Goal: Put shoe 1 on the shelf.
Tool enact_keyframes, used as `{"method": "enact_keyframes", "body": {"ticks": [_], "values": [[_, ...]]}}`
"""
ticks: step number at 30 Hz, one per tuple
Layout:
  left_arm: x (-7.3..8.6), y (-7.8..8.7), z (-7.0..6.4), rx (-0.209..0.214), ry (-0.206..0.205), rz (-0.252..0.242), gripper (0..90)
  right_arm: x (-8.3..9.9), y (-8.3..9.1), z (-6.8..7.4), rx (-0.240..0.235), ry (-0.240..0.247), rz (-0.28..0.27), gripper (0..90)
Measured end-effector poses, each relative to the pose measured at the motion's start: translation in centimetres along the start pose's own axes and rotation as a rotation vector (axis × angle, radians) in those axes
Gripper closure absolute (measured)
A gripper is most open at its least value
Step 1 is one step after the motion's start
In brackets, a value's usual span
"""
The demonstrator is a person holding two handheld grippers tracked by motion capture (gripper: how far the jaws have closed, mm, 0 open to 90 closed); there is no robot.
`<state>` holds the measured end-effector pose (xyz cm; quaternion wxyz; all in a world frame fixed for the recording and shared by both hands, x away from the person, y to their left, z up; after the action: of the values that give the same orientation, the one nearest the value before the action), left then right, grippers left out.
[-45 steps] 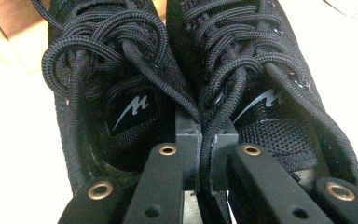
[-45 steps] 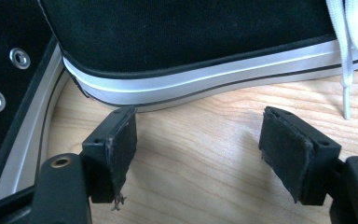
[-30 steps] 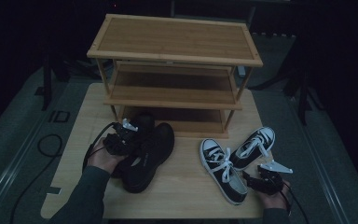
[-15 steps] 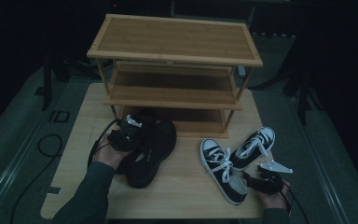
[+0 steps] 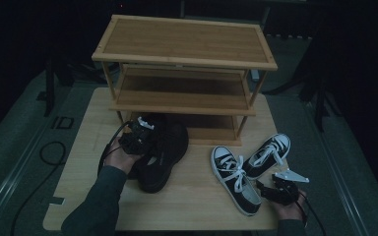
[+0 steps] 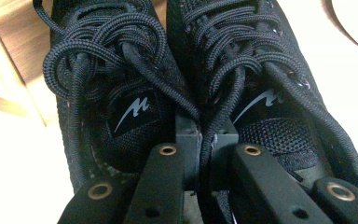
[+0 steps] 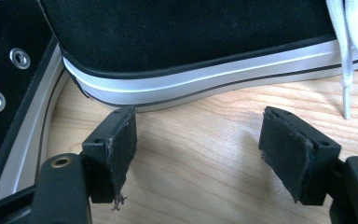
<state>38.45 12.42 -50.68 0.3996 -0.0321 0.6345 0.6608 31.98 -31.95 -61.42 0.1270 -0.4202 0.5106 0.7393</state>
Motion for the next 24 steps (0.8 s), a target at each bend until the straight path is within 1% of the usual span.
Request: {"method": "enact_keyframes", "body": {"ticks": [4, 18, 24], "values": [[-0.2, -0.1, 0.0, -0.001, 0.004, -0.002, 85.9, 0.0, 0.0, 0.0, 0.0, 0.0, 0.0, 27.5], [-1.5, -0.9, 0.0, -0.027, 0.009, -0.013, 85.9, 0.0, 0.0, 0.0, 0.0, 0.0, 0.0, 27.5], [-2.1, -1.5, -0.1, -0.05, 0.013, -0.006, 85.8, 0.0, 0.0, 0.0, 0.0, 0.0, 0.0, 27.5]]}}
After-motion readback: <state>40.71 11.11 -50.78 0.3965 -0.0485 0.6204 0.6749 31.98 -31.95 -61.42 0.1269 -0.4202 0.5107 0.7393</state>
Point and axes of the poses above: each handheld gripper's, and its own axes: y roughly backward along the jaws, x roughly out of its underside, z roughly to its left, the point moved 6 cm from there along -y, roughly forward along the jaws, and after that the axes turned 11 degrees about -x, right-handed, at the moved point
